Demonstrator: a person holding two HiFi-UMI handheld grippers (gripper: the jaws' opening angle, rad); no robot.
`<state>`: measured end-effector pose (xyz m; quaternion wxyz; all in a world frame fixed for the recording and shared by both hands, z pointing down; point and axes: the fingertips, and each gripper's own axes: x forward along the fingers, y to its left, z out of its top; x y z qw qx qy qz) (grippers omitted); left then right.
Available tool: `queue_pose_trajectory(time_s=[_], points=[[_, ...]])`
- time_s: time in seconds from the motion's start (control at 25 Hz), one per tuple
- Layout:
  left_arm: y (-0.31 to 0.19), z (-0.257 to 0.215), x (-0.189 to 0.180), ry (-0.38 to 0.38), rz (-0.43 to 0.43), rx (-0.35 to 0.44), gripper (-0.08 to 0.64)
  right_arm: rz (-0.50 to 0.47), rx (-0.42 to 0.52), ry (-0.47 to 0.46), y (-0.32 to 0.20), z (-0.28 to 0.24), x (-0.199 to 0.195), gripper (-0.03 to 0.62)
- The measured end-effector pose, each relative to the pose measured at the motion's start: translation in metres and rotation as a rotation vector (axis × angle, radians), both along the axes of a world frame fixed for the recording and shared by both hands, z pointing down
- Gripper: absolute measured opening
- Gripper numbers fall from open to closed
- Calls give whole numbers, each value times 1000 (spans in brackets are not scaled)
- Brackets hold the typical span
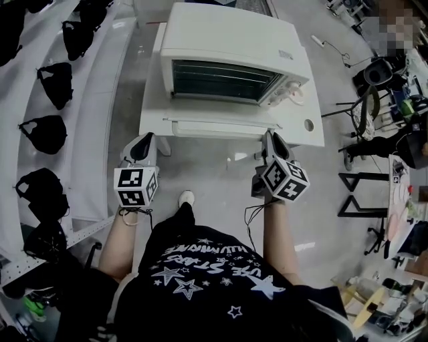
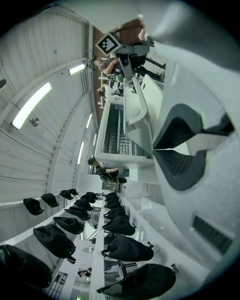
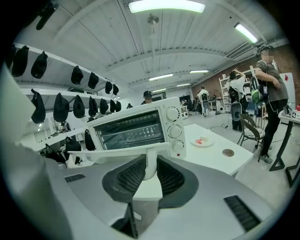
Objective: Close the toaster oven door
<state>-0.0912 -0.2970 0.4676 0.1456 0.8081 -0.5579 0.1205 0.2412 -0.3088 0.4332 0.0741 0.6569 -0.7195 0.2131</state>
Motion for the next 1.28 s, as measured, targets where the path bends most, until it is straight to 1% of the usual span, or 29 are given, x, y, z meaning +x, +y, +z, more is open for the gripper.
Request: queue_pose_trajectory(time_s=[0.48,0.88,1.04,1.28], points=[[-41,-23,11,18,44,54,23,31,33,-10,-41,-42,-1,77],[-63,-37,14,25,68,96,23,40,53,-21,-69,-59,-1,77],[-68,-42,16,28,73,105,23,47,65,-4,-78,-65,-1,77],[-80,-45,22,29,84,116,23,41,80,-13,-94,-72,-1,77]])
